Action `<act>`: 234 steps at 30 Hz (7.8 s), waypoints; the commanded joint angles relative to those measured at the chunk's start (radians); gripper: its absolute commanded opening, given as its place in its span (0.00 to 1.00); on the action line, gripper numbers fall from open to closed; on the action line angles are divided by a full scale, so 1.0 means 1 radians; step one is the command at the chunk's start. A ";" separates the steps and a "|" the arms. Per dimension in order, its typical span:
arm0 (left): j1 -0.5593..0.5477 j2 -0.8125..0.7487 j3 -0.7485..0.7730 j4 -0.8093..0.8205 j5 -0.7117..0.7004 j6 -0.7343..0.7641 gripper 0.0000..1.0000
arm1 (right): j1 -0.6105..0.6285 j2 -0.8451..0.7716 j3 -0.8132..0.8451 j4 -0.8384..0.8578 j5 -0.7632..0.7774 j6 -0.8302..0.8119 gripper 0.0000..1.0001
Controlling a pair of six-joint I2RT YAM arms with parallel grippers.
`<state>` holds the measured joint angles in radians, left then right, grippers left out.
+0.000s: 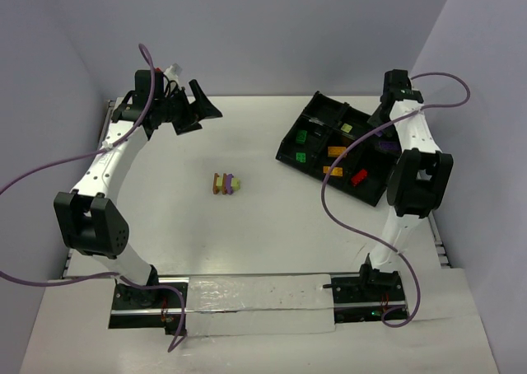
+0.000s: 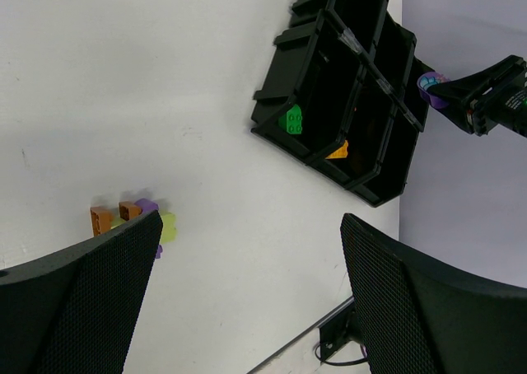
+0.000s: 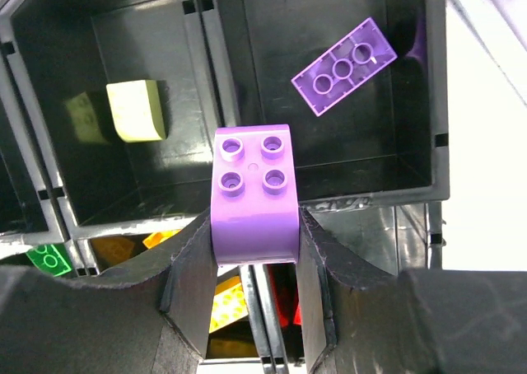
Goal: Sort the legos into containers by color
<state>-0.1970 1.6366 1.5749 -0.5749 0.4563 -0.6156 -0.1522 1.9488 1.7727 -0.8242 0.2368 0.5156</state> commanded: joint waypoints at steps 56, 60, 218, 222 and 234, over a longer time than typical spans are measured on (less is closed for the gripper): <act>0.001 0.224 0.279 -0.215 -0.094 -0.014 0.97 | 0.008 -0.122 -0.085 0.243 -0.156 -0.071 0.31; -0.001 0.235 0.237 -0.208 -0.114 -0.005 0.96 | 0.097 -0.143 -0.070 0.225 -0.169 -0.099 0.34; -0.223 0.234 -0.064 -0.212 -0.507 0.033 0.57 | 0.250 -0.020 0.070 0.085 -0.281 -0.095 0.54; -0.223 0.259 -0.050 -0.210 -0.506 0.014 0.49 | 0.251 -0.020 0.071 0.084 -0.282 -0.097 0.54; -0.214 0.344 -0.010 -0.201 -0.520 0.032 0.42 | 0.252 -0.027 0.065 0.077 -0.272 -0.100 0.55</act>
<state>-0.4178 1.9500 1.5074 -0.8035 -0.0498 -0.5831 0.1005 1.9785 1.8393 -0.7590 -0.0418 0.4282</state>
